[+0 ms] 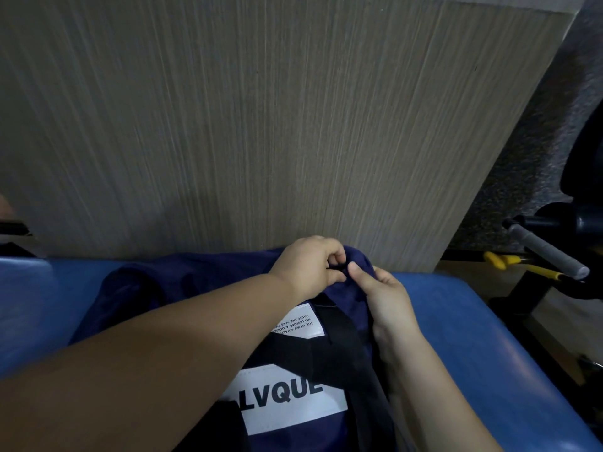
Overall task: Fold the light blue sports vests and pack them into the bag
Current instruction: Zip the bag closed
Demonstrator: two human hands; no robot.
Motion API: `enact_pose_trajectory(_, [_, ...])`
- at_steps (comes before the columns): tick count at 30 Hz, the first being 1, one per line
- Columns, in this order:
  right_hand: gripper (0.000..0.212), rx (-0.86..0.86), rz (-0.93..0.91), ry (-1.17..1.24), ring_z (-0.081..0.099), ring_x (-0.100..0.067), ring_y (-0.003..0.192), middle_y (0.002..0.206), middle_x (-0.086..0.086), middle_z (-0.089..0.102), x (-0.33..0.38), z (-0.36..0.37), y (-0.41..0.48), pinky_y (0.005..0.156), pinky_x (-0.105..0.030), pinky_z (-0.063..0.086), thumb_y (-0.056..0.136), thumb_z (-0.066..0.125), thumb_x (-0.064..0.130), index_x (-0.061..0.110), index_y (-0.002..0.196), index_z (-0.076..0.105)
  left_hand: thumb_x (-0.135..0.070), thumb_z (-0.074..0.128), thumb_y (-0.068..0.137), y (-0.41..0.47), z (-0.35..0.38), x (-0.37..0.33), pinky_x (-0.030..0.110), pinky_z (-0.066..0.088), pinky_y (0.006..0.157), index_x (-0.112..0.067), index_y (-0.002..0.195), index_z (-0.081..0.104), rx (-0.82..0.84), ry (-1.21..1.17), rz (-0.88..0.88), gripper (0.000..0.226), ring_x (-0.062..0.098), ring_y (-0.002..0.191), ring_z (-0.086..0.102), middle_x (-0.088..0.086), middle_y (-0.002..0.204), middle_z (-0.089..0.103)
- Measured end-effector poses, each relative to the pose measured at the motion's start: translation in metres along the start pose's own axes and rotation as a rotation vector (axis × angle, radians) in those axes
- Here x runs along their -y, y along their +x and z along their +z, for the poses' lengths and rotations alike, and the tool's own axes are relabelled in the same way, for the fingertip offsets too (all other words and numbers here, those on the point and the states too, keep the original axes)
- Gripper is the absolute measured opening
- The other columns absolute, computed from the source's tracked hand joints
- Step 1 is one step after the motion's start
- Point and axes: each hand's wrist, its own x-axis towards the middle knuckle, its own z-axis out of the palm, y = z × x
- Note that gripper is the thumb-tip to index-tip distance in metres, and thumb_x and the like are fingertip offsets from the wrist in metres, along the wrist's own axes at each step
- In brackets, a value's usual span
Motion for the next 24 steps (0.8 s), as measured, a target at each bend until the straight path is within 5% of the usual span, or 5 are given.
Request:
enact_pose_trajectory(5, [0.012, -0.029, -0.008, 0.030, 0.067, -0.031, 0.085, 0.103, -0.028, 0.070, -0.001, 0.003, -0.002, 0.077, -0.038, 0.055, 0.092, 0.064, 0.011, 0.001, 0.098, 0.067, -0.015, 0.079, 0.079, 0.002, -0.005, 0.001, 0.003, 0.038, 0.063, -0.015, 0.098, 0.071, 0.009, -0.142, -0.100, 0.020, -0.002, 0.067, 0.051, -0.008, 0.085, 0.060])
enact_pose_trajectory(10, [0.014, -0.021, -0.005, 0.056, 0.067, -0.030, 0.085, 0.101, -0.026, 0.071, -0.003, 0.003, -0.001, 0.073, -0.035, 0.056, 0.093, 0.063, 0.013, 0.002, 0.101, 0.066, -0.034, 0.074, 0.083, 0.006, -0.011, -0.001, 0.022, 0.041, 0.071, -0.018, 0.094, 0.069, 0.057, 0.001, -0.125, 0.020, 0.007, 0.075, 0.054, -0.010, 0.082, 0.057])
enact_pose_trajectory(17, [0.018, -0.029, -0.024, 0.044, 0.067, -0.026, 0.084, 0.095, -0.020, 0.072, -0.005, 0.002, 0.002, 0.069, -0.030, 0.055, 0.094, 0.063, 0.014, -0.001, 0.103, 0.066, -0.046, 0.051, 0.094, 0.009, -0.017, -0.003, 0.045, 0.039, 0.101, -0.035, 0.067, 0.057, 0.211, 0.087, -0.244, 0.030, 0.021, 0.115, 0.048, -0.005, 0.112, 0.054])
enact_pose_trajectory(21, [0.020, -0.057, -0.029, 0.107, 0.066, -0.028, 0.086, 0.096, -0.020, 0.071, -0.006, 0.001, 0.003, 0.076, -0.035, 0.053, 0.094, 0.063, 0.014, -0.002, 0.105, 0.066, -0.044, 0.057, 0.089, 0.015, -0.029, -0.002, 0.043, 0.036, 0.104, -0.027, 0.063, 0.067, 0.252, 0.114, -0.320, 0.032, 0.020, 0.119, 0.040, -0.007, 0.112, 0.054])
enact_pose_trajectory(24, [0.021, -0.084, -0.008, 0.123, 0.067, -0.029, 0.087, 0.097, -0.020, 0.072, -0.007, -0.002, 0.006, 0.077, -0.036, 0.055, 0.094, 0.064, 0.015, -0.002, 0.106, 0.066, -0.038, 0.061, 0.087, 0.015, -0.044, 0.004, 0.030, 0.042, 0.093, -0.022, 0.059, 0.065, 0.264, 0.078, -0.366, 0.033, 0.021, 0.109, 0.048, -0.001, 0.107, 0.059])
